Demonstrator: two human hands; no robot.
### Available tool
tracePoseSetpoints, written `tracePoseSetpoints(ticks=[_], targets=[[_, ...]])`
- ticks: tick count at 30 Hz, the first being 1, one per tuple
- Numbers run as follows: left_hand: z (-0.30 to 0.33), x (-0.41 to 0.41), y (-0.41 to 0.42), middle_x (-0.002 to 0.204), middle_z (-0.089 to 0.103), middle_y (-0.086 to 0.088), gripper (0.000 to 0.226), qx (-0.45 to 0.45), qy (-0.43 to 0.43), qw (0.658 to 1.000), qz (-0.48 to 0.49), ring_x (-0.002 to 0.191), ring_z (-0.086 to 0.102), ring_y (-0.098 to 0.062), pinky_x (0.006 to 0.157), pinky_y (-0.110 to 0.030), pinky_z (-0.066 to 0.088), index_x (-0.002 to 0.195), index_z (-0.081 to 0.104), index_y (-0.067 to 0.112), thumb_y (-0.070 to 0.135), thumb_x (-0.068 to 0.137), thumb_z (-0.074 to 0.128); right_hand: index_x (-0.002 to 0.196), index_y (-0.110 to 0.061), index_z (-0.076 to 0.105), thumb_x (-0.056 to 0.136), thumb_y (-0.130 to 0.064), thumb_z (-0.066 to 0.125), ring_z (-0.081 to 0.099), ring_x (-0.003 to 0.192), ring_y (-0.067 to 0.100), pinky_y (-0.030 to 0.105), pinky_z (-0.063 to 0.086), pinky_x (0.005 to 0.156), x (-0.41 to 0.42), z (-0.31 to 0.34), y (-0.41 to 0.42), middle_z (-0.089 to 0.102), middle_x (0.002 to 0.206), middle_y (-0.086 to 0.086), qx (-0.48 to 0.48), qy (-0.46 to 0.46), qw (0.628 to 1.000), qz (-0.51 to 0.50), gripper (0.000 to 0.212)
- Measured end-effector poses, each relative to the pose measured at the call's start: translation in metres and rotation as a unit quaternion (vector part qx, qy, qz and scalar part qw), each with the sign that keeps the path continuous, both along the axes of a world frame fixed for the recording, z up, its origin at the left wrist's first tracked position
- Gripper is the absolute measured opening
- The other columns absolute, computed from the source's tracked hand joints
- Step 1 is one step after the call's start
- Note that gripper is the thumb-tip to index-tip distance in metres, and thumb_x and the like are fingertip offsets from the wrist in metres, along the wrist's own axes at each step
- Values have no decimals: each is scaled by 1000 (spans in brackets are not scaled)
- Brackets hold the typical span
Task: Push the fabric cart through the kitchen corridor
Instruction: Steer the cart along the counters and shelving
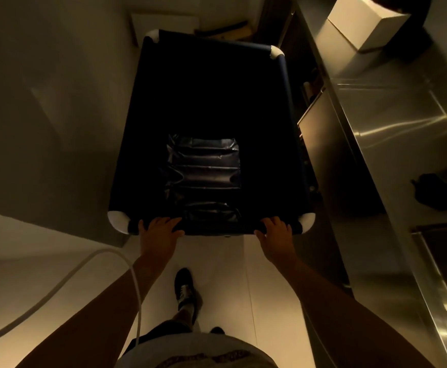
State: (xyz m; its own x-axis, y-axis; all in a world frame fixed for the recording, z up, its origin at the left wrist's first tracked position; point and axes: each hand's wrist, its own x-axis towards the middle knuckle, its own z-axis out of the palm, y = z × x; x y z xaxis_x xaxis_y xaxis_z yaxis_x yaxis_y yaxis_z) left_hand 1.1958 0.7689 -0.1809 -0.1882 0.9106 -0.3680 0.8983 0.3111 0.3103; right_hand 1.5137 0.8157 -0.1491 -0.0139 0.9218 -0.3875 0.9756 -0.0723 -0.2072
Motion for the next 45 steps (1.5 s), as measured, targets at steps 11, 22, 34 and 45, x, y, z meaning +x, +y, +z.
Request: tracePoseSetpoints(ticks=[11, 22, 34, 45], targets=[[10, -38, 68, 130, 60, -10, 35, 78, -33, 995, -54, 124, 54, -34, 112, -58, 34, 128, 65, 26, 21, 93, 58, 139, -15, 56, 102, -28, 56, 53, 131, 31, 48, 40, 114, -28, 12, 79, 55, 139, 10, -14, 11, 999, -36, 40], [16, -49, 138, 139, 53, -2, 41, 47, -18, 997, -66, 132, 46, -27, 116, -54, 27, 135, 55, 37, 29, 95, 54, 134, -13, 57, 101, -21, 57, 50, 132, 34, 53, 23, 122, -33, 3, 165, 53, 137, 11, -37, 27, 998, -42, 34], [15, -38, 240, 131, 58, -1, 34, 39, 17, 999, 13, 124, 51, -28, 110, -53, 31, 129, 60, 41, 30, 98, 49, 132, -18, 60, 100, -20, 59, 52, 132, 30, 46, 21, 121, -38, 0, 280, 58, 135, 7, 6, 45, 999, -13, 32], [11, -41, 332, 122, 62, 0, 31, 60, 24, 994, 85, 115, 54, -28, 107, -51, 32, 120, 66, 42, 26, 95, 55, 129, -22, 63, 100, -22, 60, 53, 131, 26, 43, 30, 115, -47, -1, 392, 61, 132, 3, 35, 43, 997, 62, 29]])
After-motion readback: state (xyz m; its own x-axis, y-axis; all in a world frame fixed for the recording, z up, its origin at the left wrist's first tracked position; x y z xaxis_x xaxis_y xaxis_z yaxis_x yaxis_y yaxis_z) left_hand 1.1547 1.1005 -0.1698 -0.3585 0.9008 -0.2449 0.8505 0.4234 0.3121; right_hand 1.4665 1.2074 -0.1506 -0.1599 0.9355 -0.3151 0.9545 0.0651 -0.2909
